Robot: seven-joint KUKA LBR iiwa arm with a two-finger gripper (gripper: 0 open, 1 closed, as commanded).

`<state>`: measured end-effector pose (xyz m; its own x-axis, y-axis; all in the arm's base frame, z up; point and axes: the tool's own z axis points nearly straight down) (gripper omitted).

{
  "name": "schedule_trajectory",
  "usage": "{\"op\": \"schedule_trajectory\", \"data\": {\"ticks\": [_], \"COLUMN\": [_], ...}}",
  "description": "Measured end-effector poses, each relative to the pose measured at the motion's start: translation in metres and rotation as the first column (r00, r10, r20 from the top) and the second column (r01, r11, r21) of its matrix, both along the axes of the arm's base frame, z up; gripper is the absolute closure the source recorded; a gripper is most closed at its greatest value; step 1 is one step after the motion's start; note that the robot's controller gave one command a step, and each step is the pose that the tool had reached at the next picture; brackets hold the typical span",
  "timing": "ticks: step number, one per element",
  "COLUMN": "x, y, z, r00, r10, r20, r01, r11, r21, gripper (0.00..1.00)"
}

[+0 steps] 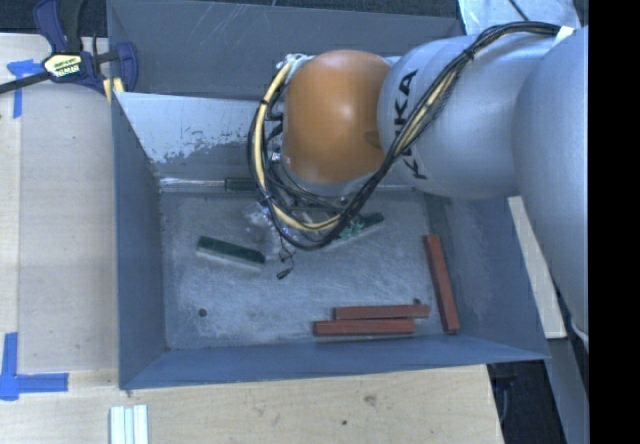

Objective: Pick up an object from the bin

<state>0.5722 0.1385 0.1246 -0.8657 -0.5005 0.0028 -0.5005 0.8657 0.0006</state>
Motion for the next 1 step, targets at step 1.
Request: {"op": "schedule_trajectory", "data": {"ticks": [1], "x": [-0.0147], "y": [-0.011], "z": [0.0872], "r00": [0.999], "r10": [-0.049], "r20": [0.007], "r01": [0.049], "r11": [0.999], "r21": [0.002], "gripper": [0.0]}}
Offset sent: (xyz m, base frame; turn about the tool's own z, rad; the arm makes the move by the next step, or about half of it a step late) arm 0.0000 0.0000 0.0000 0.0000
